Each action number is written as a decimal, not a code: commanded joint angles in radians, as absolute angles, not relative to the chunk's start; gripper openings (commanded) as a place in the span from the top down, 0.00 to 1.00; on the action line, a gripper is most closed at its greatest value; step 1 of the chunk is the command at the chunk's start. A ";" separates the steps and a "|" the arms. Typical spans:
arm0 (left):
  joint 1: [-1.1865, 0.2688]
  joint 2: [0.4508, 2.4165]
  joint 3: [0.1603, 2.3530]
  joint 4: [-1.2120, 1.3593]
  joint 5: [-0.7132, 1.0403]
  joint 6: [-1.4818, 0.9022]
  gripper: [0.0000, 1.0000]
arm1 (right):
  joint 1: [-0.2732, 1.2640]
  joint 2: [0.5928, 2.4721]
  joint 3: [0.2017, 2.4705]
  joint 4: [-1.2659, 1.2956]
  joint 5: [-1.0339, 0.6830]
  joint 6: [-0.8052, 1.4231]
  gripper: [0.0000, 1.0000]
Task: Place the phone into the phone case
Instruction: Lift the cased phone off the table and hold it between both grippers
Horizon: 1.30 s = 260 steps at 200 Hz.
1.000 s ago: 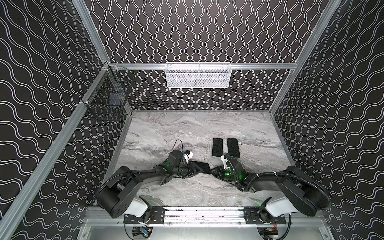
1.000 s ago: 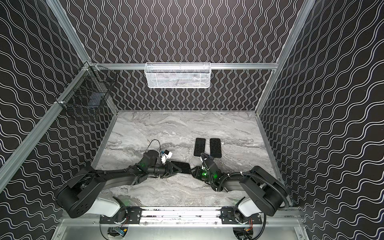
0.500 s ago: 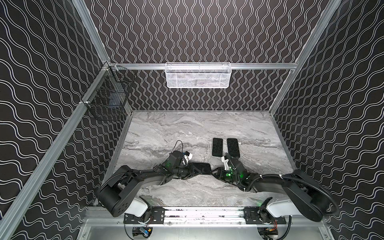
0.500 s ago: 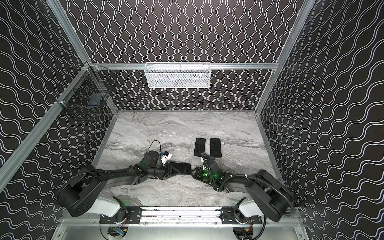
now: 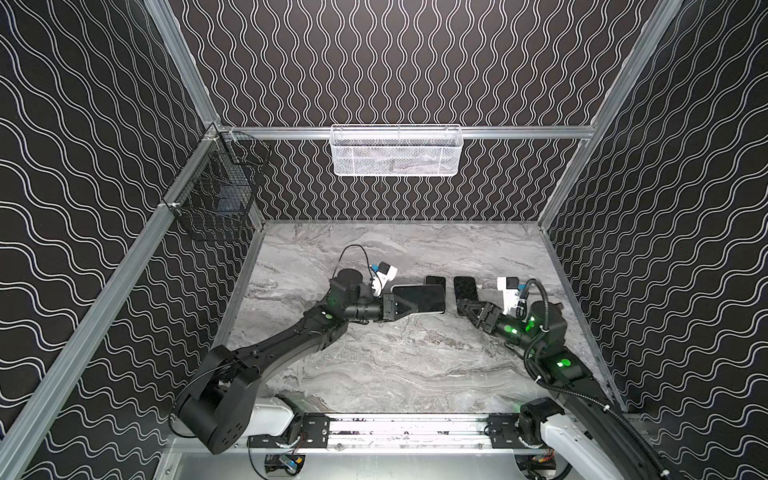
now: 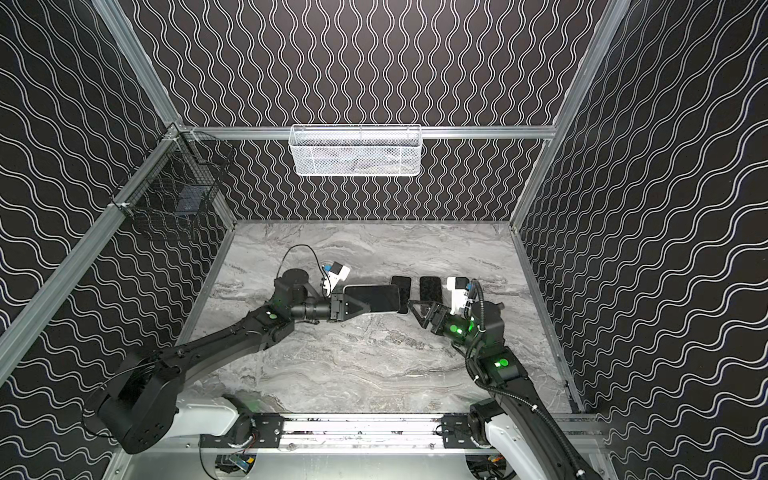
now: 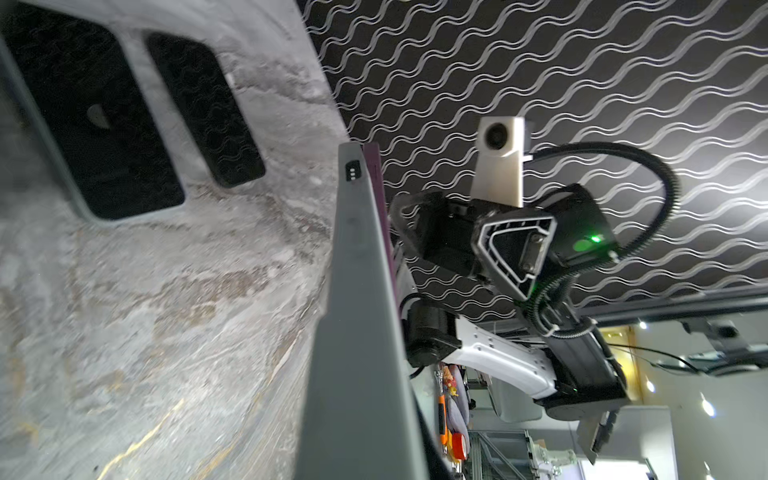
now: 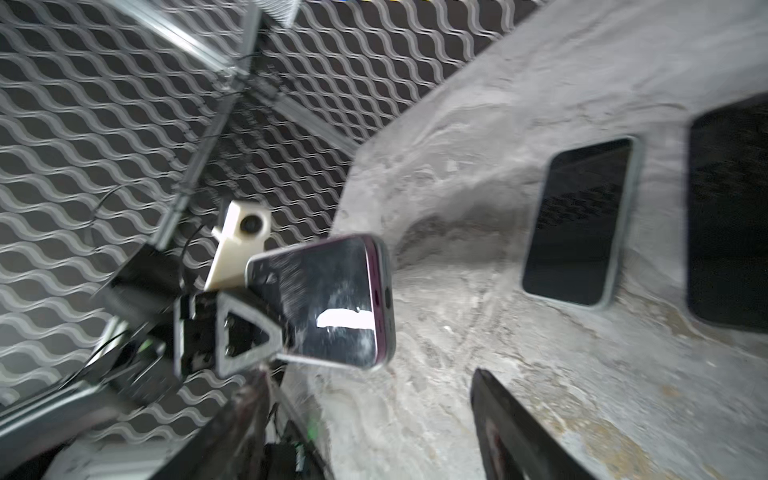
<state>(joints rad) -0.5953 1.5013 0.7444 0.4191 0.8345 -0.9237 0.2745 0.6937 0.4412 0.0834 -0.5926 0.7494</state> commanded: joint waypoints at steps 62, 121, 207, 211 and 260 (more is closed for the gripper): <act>-0.591 1.604 0.738 1.015 1.027 -1.296 1.00 | 0.250 0.864 0.341 0.708 -1.002 1.043 0.30; -0.591 1.614 0.720 1.011 1.031 -1.282 1.00 | 0.250 0.873 0.389 0.695 -0.979 1.037 0.49; -0.592 1.647 0.690 1.080 1.044 -1.315 1.00 | 0.248 0.911 0.400 0.763 -0.955 1.082 0.97; -0.592 1.647 0.689 1.080 1.046 -1.315 1.00 | 0.248 0.910 0.402 0.759 -0.954 1.080 0.99; -0.596 1.610 0.700 0.948 1.073 -1.226 1.00 | 0.237 0.895 0.472 0.576 -0.925 0.943 0.51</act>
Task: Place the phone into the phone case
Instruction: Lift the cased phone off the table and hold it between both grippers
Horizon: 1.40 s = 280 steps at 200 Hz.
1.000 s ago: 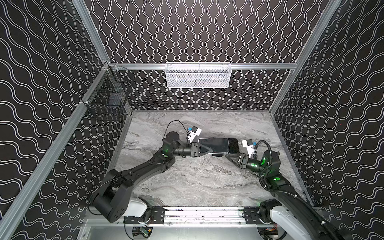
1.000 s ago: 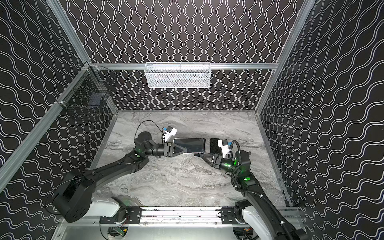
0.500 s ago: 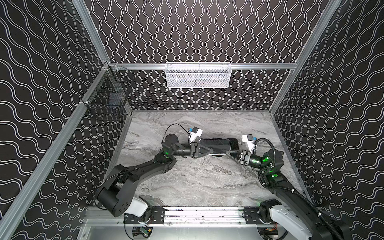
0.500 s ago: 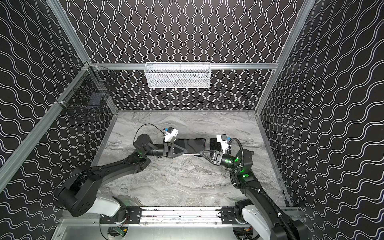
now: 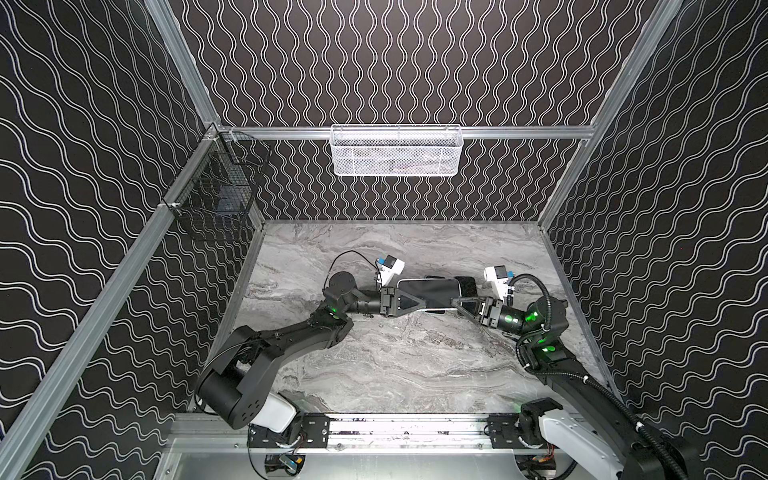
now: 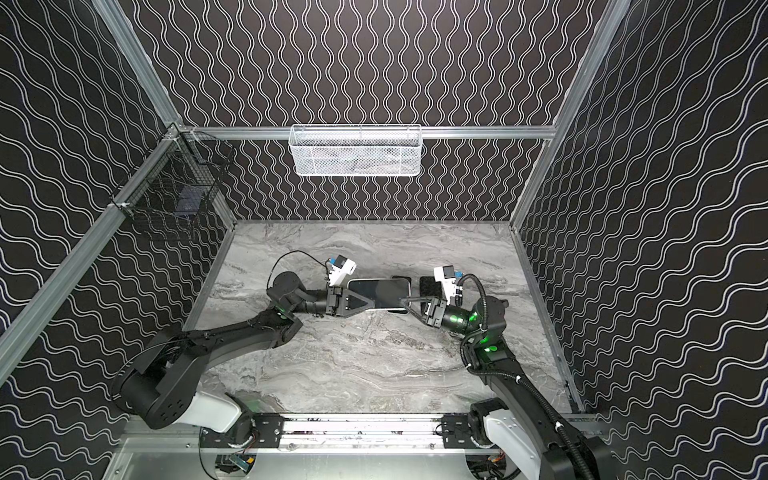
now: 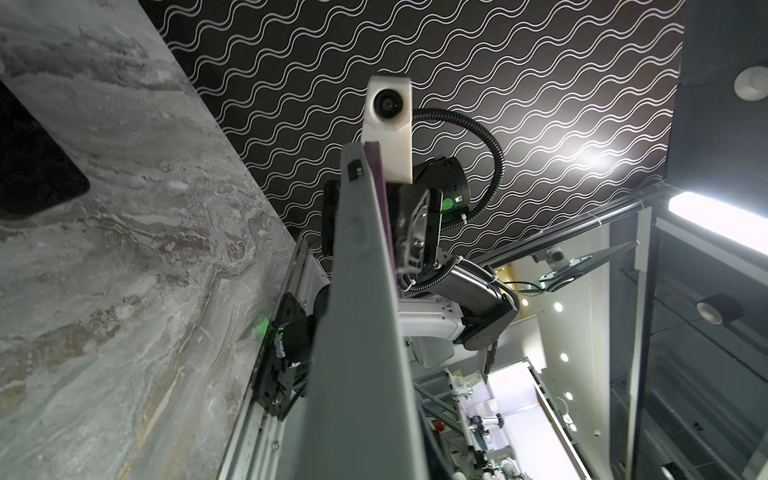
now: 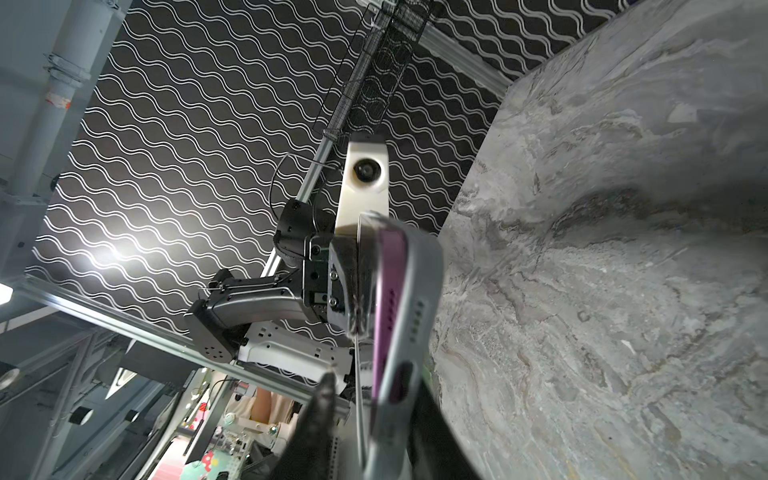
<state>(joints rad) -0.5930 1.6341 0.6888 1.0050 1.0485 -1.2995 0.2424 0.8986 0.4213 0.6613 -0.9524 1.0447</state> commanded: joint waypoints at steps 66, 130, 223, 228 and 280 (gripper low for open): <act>-0.617 1.533 0.735 0.642 1.081 -1.018 1.00 | 0.226 1.012 0.615 0.499 -0.995 0.845 0.66; -0.620 1.543 0.732 0.696 1.066 -1.059 1.00 | 0.227 1.021 0.594 0.484 -1.018 0.825 0.64; -0.621 1.546 0.771 0.662 1.053 -1.043 1.00 | 0.188 1.020 0.538 0.522 -1.075 0.850 0.36; -0.621 1.548 0.772 0.664 1.050 -1.043 1.00 | 0.190 1.021 0.531 0.539 -1.086 0.859 0.39; -0.629 1.573 0.785 0.664 1.048 -1.045 1.00 | 0.196 0.995 0.529 0.540 -1.080 0.860 0.72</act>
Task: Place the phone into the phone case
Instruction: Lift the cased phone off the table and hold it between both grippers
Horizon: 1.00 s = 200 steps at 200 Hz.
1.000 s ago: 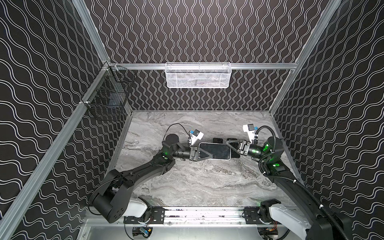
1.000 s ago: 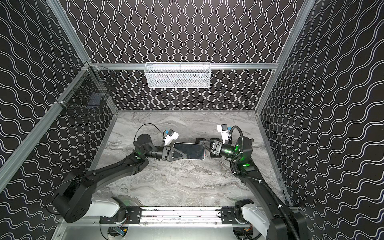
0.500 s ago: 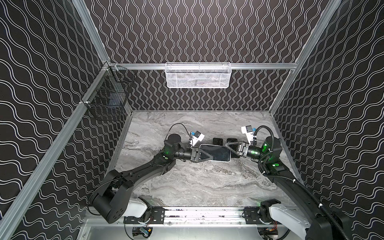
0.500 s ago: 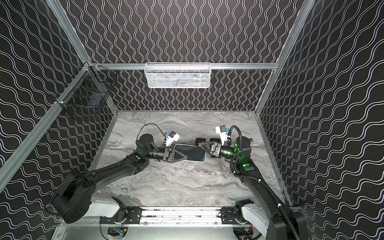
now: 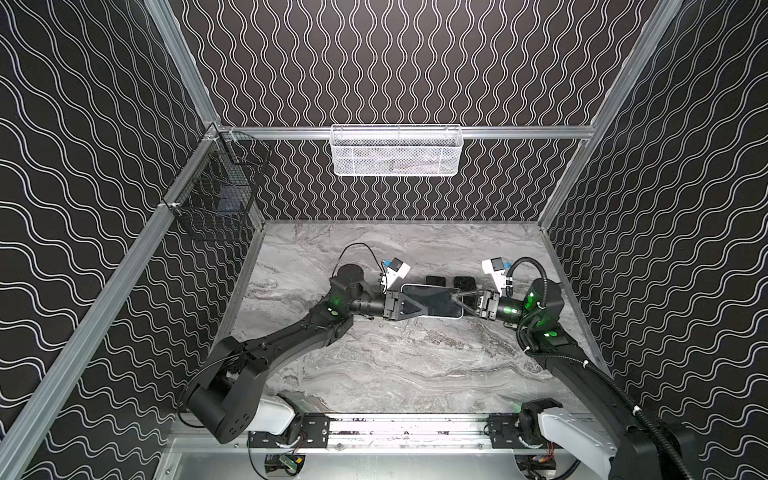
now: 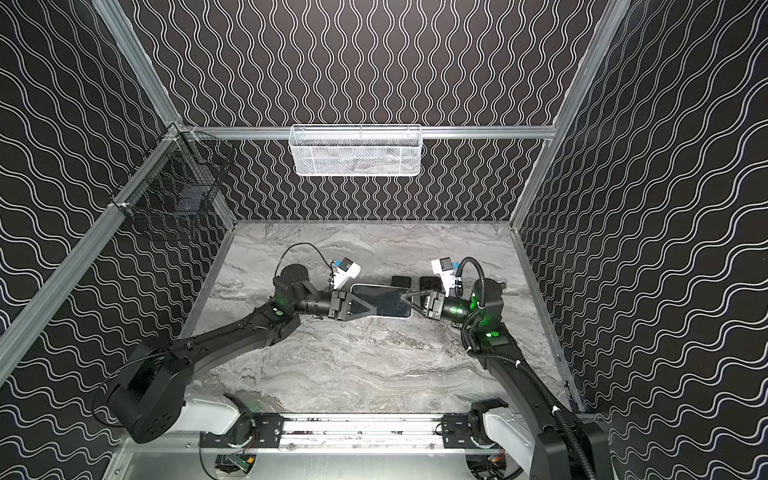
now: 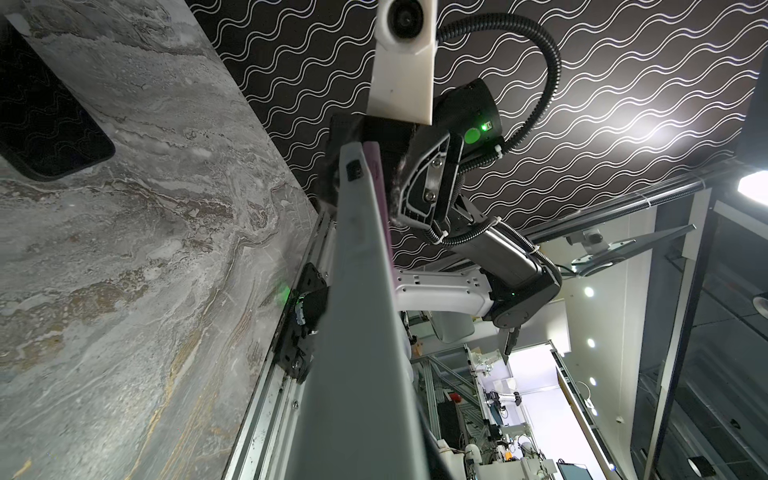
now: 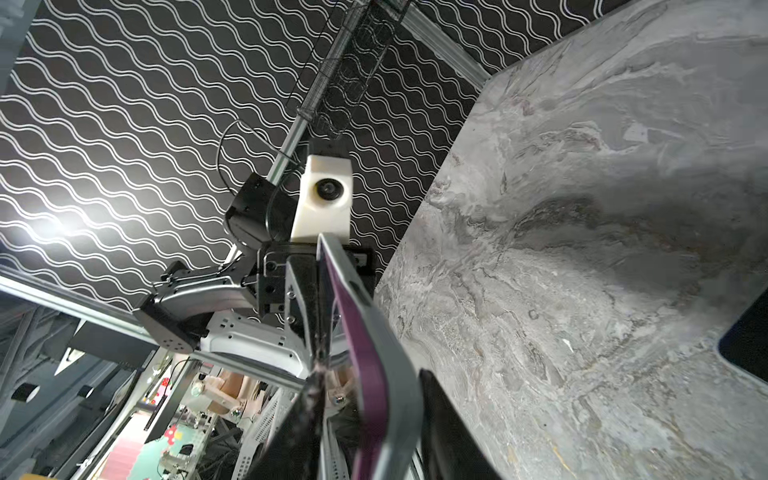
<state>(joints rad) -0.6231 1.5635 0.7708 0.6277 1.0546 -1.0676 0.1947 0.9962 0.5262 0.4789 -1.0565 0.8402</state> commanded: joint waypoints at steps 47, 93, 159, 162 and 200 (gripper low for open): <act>-0.645 1.580 0.794 0.641 1.058 -1.029 1.00 | 0.196 1.016 0.527 0.593 -1.053 0.882 0.83; -0.646 1.563 0.782 0.644 1.061 -1.030 1.00 | 0.195 1.040 0.541 0.607 -1.058 0.880 0.81; -0.646 1.562 0.770 0.655 1.055 -1.035 1.00 | 0.195 1.094 0.558 0.716 -1.088 0.949 0.72; -0.646 1.563 0.771 0.653 1.055 -1.033 1.00 | 0.195 1.093 0.558 0.715 -1.087 0.947 0.73; -0.646 1.574 0.766 0.667 1.052 -1.040 1.00 | 0.194 1.076 0.555 0.677 -1.080 0.927 0.94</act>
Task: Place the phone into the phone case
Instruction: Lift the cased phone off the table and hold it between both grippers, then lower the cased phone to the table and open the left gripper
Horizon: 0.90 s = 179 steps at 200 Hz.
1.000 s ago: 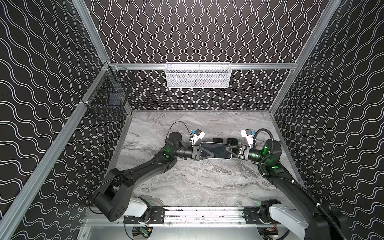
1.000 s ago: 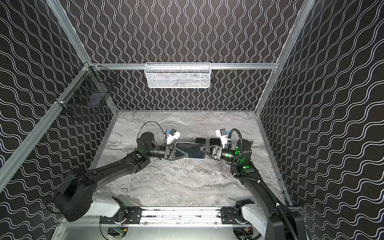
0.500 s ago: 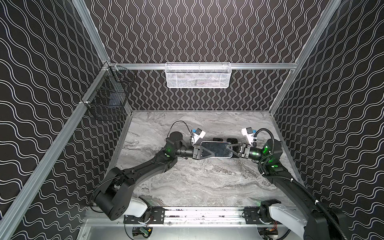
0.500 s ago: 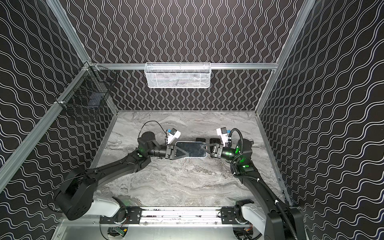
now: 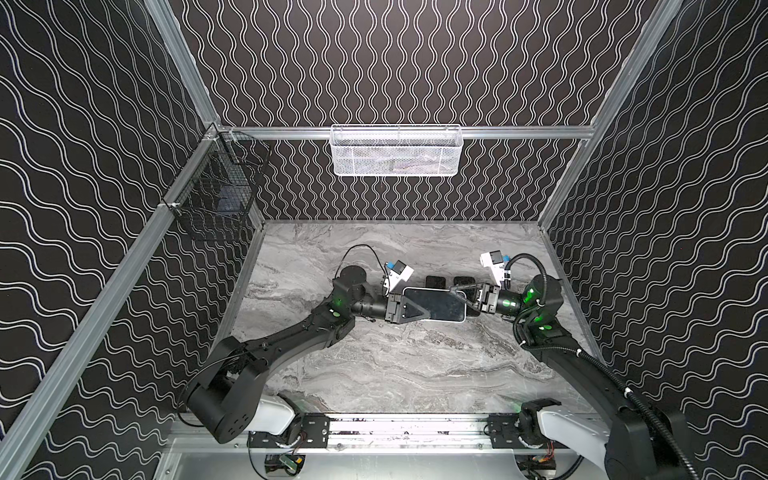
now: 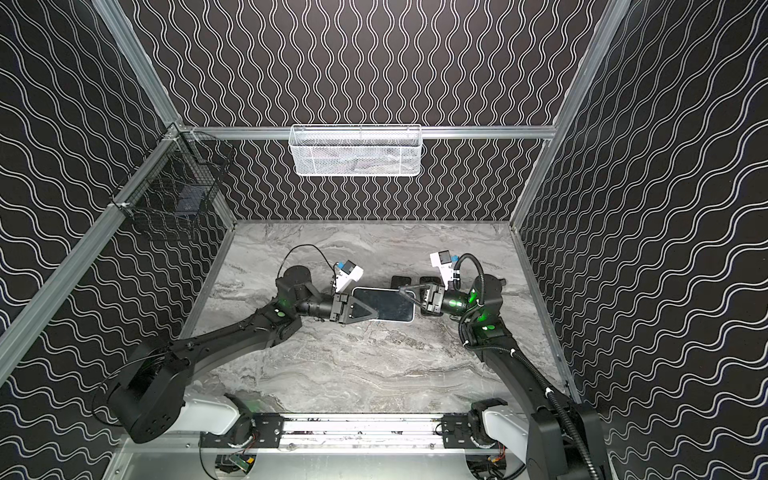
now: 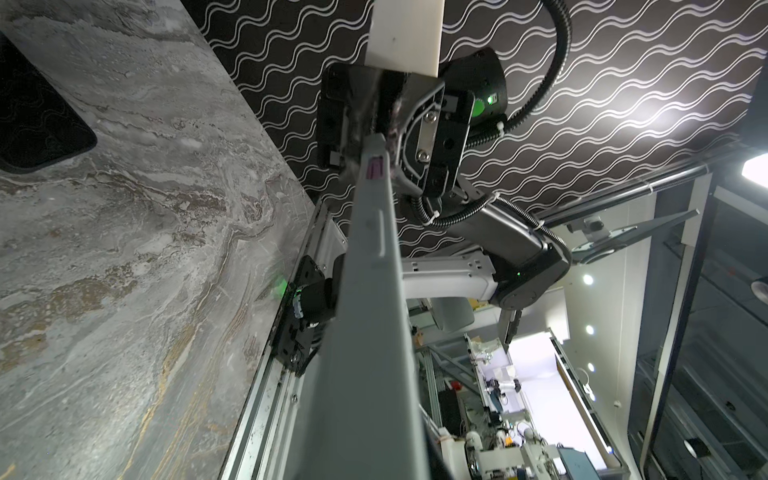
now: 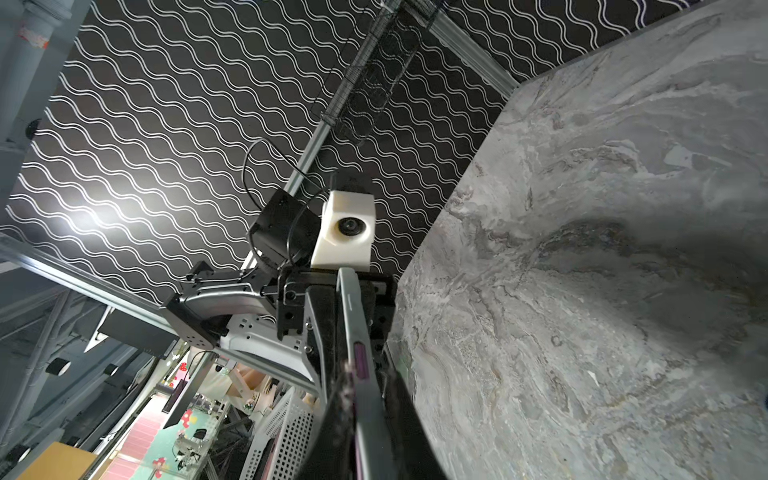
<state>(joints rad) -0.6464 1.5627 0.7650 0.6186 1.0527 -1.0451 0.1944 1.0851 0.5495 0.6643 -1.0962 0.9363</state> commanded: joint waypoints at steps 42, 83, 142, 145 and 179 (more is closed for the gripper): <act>-0.647 1.566 0.773 0.637 1.048 -1.019 1.00 | 0.194 1.060 0.563 0.617 -1.071 0.889 1.00; -0.640 1.537 0.837 0.483 1.095 -0.930 1.00 | 0.189 1.044 0.640 0.373 -1.081 0.710 0.34; -0.635 1.513 1.076 -0.228 1.142 -0.433 1.00 | 0.195 1.151 0.816 0.038 -1.278 0.415 0.34; -0.634 1.515 1.080 -0.232 1.141 -0.428 1.00 | 0.197 1.152 0.817 0.043 -1.284 0.415 0.36; -0.633 1.532 1.112 -0.262 1.140 -0.406 1.00 | 0.241 1.143 0.789 0.161 -1.334 0.492 0.57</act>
<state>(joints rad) -0.6350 1.5219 1.0901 -0.2234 1.1038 -0.4881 0.2157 1.1492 0.8001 0.1017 -1.2606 0.4801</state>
